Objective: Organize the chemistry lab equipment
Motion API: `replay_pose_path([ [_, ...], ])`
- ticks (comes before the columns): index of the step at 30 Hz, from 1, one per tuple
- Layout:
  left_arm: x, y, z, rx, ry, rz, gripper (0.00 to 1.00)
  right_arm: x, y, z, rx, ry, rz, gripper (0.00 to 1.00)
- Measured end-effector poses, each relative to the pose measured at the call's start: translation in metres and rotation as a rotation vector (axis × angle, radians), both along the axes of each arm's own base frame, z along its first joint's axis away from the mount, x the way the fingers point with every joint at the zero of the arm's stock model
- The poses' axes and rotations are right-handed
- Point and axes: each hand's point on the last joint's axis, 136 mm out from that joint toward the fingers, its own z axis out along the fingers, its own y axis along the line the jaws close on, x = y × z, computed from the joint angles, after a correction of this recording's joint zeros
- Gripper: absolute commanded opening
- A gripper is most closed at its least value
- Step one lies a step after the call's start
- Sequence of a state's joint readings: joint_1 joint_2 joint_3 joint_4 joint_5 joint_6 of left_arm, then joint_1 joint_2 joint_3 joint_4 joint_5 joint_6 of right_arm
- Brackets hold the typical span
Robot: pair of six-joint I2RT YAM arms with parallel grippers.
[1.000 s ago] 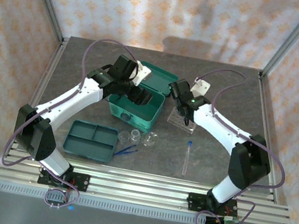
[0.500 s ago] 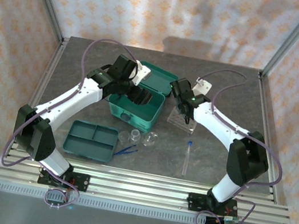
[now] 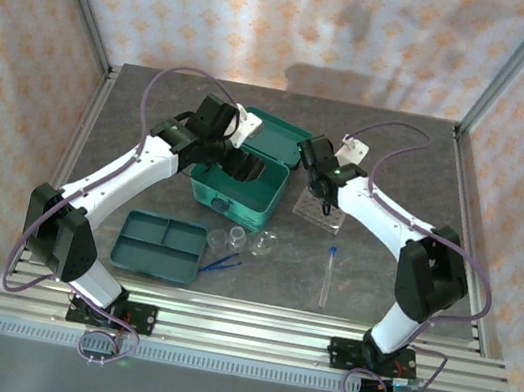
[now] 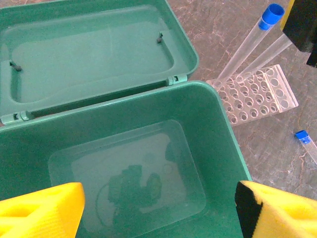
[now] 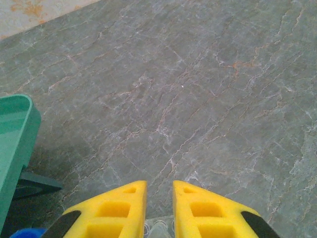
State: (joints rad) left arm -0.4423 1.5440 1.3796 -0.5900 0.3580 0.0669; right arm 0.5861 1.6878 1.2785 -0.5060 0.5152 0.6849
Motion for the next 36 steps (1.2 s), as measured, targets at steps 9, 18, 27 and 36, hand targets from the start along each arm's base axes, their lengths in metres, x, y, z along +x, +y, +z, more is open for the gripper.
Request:
replay_pose_path([
  [9,0.0011,0.0003,0.0005,-0.002,-0.004,0.002,0.81,-0.0002,0.0016,-0.0018,0.008,0.006,0.004,0.12],
  [18,0.0028,0.0035,0.0005,-0.002,-0.004,0.01,0.81,-0.0003,0.0026,-0.004,0.011,0.013,0.008,0.16],
  [27,0.0028,0.0034,0.0005,-0.002,-0.004,0.01,0.81,-0.0003,0.0026,-0.004,0.011,0.013,0.008,0.21],
  [36,0.0028,0.0034,0.0005,-0.002,-0.004,0.01,0.81,-0.0003,0.0027,-0.0039,0.008,0.014,0.011,0.24],
])
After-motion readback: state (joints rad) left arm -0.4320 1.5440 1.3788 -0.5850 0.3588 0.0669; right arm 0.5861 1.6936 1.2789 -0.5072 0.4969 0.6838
